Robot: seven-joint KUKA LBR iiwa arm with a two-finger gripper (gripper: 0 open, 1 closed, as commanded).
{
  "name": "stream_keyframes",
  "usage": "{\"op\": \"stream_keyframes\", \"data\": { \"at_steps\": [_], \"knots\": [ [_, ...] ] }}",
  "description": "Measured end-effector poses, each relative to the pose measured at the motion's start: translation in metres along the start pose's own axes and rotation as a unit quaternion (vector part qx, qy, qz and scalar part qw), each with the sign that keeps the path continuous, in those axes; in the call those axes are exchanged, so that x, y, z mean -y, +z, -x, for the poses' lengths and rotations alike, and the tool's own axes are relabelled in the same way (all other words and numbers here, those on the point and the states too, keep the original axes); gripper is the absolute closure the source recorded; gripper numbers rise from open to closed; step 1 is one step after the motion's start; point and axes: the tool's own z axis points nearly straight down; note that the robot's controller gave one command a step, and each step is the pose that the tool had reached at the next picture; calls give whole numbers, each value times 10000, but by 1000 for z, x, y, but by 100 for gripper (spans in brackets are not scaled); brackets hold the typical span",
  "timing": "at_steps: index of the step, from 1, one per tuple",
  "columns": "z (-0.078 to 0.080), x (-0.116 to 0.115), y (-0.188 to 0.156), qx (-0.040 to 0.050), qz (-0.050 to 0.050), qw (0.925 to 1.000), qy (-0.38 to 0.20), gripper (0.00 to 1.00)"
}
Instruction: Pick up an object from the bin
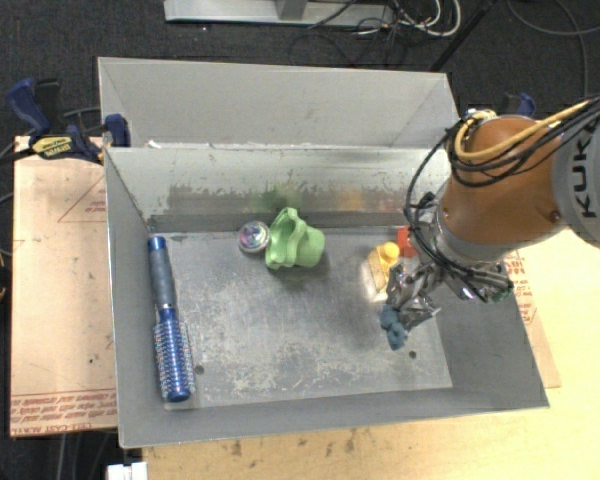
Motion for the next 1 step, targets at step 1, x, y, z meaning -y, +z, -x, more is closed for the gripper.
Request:
{"op": "stream_keyframes", "data": {
  "at_steps": [1],
  "knots": [
    [-38, 59, -98, 43, -56, 9841, -1775, 100]
  ]
}}
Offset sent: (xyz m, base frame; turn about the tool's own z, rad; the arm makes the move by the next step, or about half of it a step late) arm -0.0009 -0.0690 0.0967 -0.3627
